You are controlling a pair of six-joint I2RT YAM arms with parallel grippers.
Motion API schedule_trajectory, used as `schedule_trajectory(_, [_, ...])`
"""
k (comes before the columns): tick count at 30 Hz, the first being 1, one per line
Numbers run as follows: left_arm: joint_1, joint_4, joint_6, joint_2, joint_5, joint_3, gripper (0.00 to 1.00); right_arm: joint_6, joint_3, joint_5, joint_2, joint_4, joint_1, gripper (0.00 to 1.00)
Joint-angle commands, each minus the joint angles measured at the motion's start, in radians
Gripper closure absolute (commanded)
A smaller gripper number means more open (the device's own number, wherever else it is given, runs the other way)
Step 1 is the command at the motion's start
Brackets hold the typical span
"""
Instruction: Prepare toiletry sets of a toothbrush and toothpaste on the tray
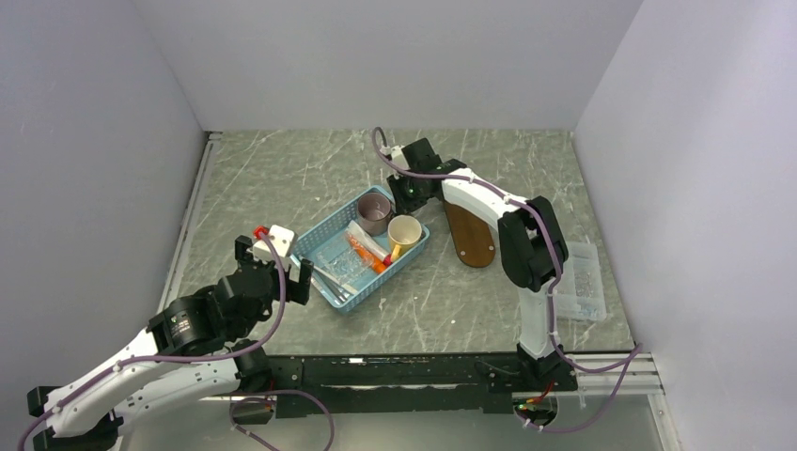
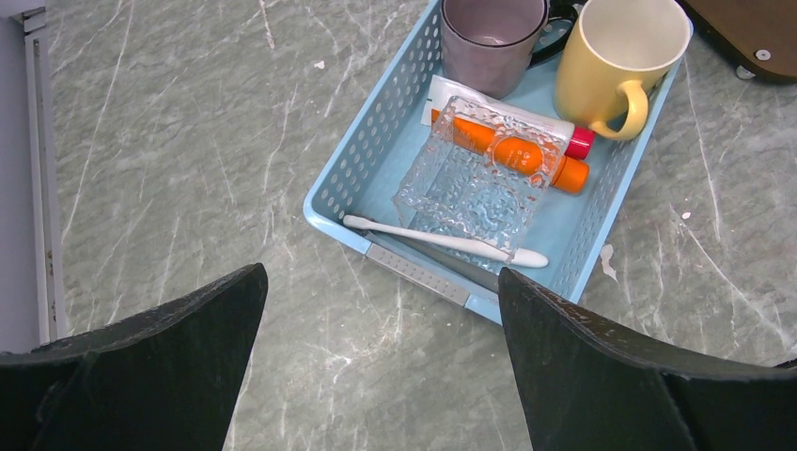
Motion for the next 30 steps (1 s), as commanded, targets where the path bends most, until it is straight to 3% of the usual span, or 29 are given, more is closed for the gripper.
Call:
schedule_trajectory(1, [0.005, 0.021, -0.003, 0.007, -0.003, 0.003, 0.01, 0.01, 0.008, 0.04, 0.001, -0.032, -0.002, 0.83])
schedule_trajectory(5, [0.004, 0.022, -0.004, 0.003, -0.003, 0.002, 0.01, 0.068, 0.009, 0.083, -0.006, -0.035, -0.001, 1.0])
schedule_trajectory(30, [0.006, 0.025, -0.001, 0.022, -0.001, 0.0, 0.01, 0.332, -0.017, 0.364, -0.092, -0.044, -0.104, 1.0])
